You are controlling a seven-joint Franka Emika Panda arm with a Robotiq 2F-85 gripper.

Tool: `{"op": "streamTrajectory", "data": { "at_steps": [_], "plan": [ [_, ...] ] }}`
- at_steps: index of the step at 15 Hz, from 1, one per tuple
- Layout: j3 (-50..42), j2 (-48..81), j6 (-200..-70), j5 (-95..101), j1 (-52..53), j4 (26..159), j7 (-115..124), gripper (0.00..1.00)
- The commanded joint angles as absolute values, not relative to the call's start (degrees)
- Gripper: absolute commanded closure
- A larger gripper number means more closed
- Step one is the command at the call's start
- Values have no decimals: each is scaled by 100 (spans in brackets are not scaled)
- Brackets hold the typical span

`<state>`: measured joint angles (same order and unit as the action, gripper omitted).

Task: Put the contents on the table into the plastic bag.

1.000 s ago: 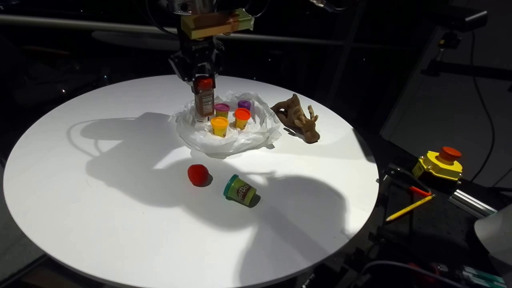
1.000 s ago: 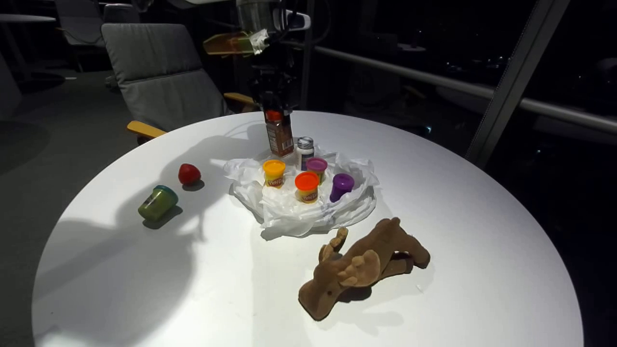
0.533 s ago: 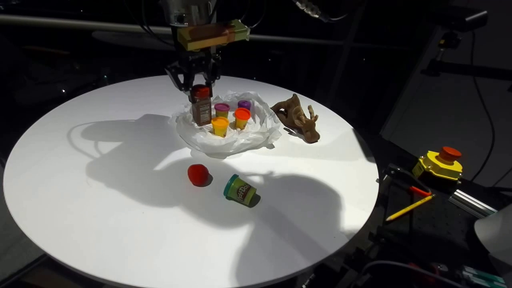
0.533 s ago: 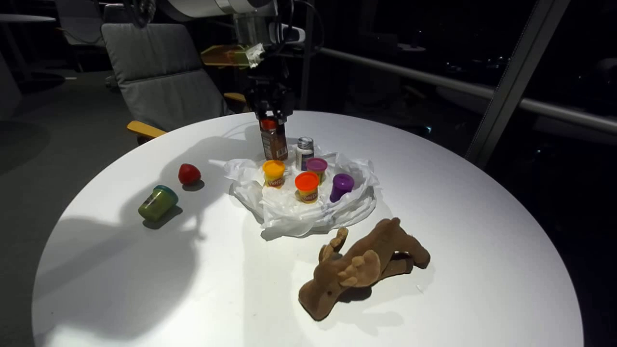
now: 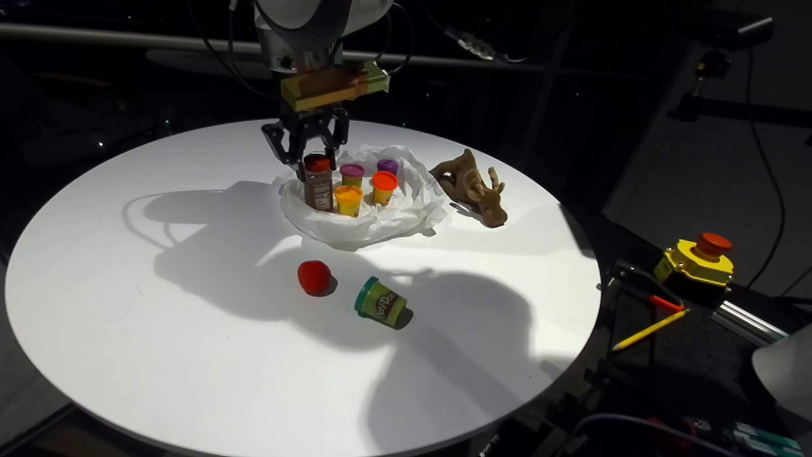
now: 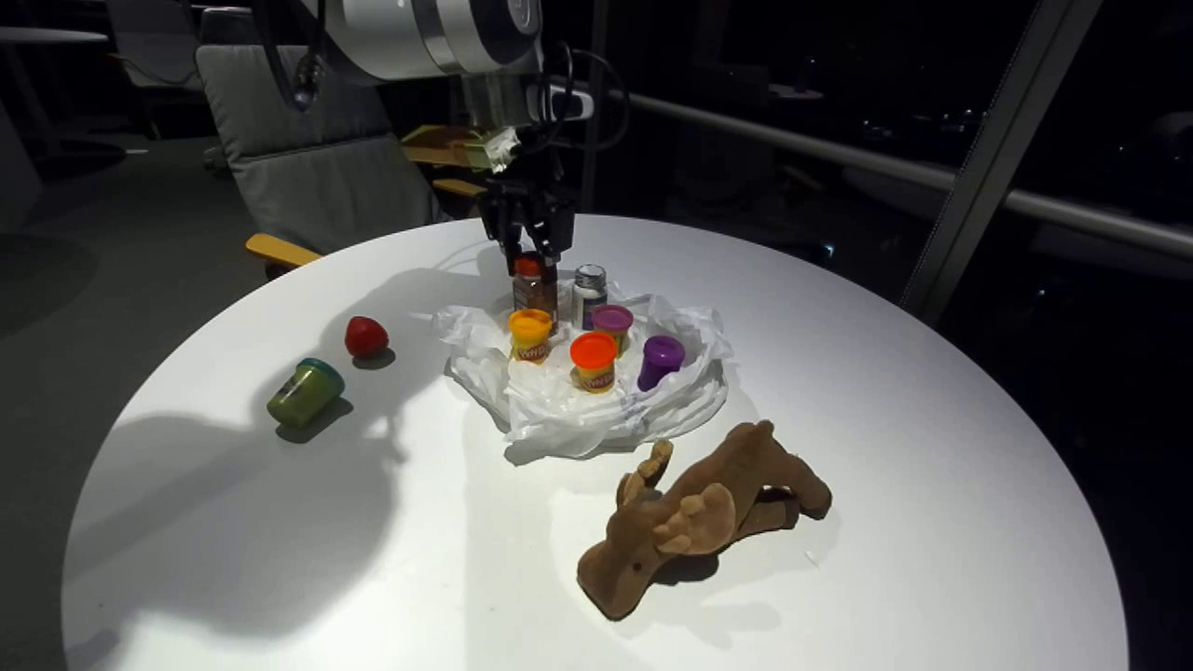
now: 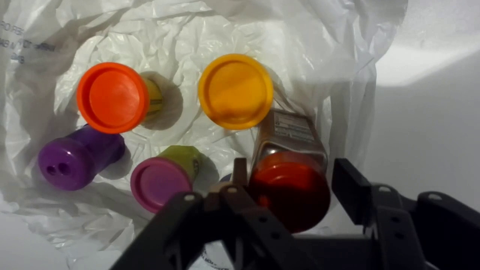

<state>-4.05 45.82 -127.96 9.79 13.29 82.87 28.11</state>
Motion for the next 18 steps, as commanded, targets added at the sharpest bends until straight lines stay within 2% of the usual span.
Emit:
{"op": "streamTrajectory", "data": {
  "at_steps": [1, 2, 3, 8, 14, 18],
  "plan": [
    [-539, 4274, -12258, 1019, 1475, 8348, 2878, 8],
    [-522, 4153, -11998, 1030, 1488, 8414, 2827, 1],
    [-493, 3957, -11698, 1042, 1532, 8558, 2830, 0],
    [-204, 3314, -10826, 1208, 1799, 9279, 2737, 0],
    [92, 3240, -10980, 1689, 2183, 9996, 2789, 0],
    [196, 3284, -11992, 1920, 2281, 10394, 2968, 0]
  ]
}}
